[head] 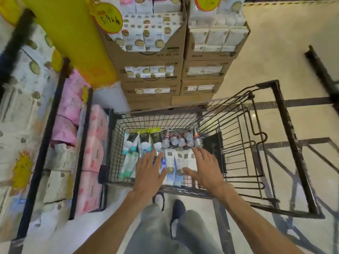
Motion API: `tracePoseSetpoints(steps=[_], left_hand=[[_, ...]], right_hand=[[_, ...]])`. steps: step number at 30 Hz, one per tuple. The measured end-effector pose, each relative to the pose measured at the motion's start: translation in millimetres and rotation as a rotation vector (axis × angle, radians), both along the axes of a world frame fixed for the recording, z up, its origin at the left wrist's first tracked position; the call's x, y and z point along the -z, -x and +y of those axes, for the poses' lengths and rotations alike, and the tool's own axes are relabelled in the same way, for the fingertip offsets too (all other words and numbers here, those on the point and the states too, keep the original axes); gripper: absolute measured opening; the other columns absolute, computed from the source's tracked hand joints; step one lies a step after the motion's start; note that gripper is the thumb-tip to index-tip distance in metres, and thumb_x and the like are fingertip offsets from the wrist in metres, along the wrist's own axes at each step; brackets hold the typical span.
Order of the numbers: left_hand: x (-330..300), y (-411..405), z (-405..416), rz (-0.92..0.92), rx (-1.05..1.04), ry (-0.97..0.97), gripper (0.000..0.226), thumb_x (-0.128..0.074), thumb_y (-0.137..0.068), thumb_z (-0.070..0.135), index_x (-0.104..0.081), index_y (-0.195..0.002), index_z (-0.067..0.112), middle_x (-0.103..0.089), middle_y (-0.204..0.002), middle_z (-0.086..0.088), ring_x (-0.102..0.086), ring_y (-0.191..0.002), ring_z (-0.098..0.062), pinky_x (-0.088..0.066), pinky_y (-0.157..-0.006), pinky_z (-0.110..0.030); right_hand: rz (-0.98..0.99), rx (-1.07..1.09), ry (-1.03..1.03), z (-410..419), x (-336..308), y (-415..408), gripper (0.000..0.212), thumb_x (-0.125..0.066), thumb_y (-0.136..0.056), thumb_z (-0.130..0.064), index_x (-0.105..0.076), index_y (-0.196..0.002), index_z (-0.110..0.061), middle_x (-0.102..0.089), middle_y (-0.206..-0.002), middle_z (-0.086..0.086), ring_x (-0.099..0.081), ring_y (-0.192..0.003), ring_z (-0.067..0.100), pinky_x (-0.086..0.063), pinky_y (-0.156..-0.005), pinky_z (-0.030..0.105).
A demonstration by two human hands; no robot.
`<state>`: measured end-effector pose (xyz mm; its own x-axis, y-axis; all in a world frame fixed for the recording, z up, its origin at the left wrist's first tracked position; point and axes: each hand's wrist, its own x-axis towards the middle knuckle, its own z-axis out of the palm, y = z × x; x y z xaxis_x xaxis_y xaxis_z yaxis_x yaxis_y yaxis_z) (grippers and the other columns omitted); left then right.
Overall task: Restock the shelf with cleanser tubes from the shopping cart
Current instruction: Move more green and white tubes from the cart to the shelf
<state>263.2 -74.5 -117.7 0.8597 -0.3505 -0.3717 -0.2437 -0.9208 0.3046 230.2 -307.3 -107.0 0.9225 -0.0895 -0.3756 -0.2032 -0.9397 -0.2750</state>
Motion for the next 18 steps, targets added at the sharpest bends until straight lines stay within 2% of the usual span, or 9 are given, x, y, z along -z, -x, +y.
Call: tracePoseSetpoints(steps=[4,7,10,14,18], left_hand=[[25,-51,-8,0.067,0.035,0.049,0.066,-0.025,-0.109,0.055,-0.006,-0.166,0.027,0.004,-0.174,-0.004,0.006,-0.161,-0.024,0.003,-0.129,-0.043],[50,-83,-16,0.098,0.050,0.060,0.066,-0.030,-0.108,0.055,-0.011,-0.166,0.028,-0.004,-0.174,-0.003,-0.001,-0.161,-0.024,-0.008,-0.130,-0.048],[75,-106,-25,0.134,0.066,0.056,0.065,-0.034,-0.109,0.053,-0.017,-0.165,0.025,-0.012,-0.173,-0.004,-0.008,-0.160,-0.025,-0.013,-0.129,-0.048],[119,-121,-34,0.163,0.118,0.012,0.066,-0.033,-0.108,0.054,-0.020,-0.165,0.023,-0.016,-0.173,-0.006,-0.018,-0.158,-0.029,-0.022,-0.126,-0.049],[170,-117,-46,0.233,0.133,-0.029,0.067,-0.031,-0.108,0.053,-0.017,-0.165,0.022,-0.016,-0.173,-0.007,-0.018,-0.157,-0.029,-0.019,-0.127,-0.048]], right_hand=[[0.029,0.052,0.022,-1,21,-36,0.090,-0.048,-0.092,-0.074,-0.017,-0.162,-0.026,-0.028,-0.164,0.004,-0.023,-0.153,0.026,-0.023,-0.124,0.049],[0.077,0.095,0.029,-4,41,-58,0.091,-0.044,-0.093,-0.075,-0.016,-0.162,-0.024,-0.026,-0.166,0.006,-0.021,-0.154,0.027,-0.022,-0.125,0.050],[0.115,0.141,0.009,-10,58,-74,0.091,-0.048,-0.093,-0.073,-0.016,-0.162,-0.023,-0.025,-0.167,0.007,-0.020,-0.154,0.028,-0.022,-0.125,0.050],[0.145,0.177,-0.002,-19,92,-84,0.091,-0.053,-0.091,-0.072,-0.023,-0.160,-0.022,-0.034,-0.161,0.008,-0.031,-0.149,0.028,-0.031,-0.120,0.053],[0.232,0.210,-0.019,-27,138,-86,0.093,-0.054,-0.090,-0.073,-0.023,-0.161,-0.021,-0.033,-0.162,0.008,-0.031,-0.150,0.027,-0.033,-0.120,0.053]])
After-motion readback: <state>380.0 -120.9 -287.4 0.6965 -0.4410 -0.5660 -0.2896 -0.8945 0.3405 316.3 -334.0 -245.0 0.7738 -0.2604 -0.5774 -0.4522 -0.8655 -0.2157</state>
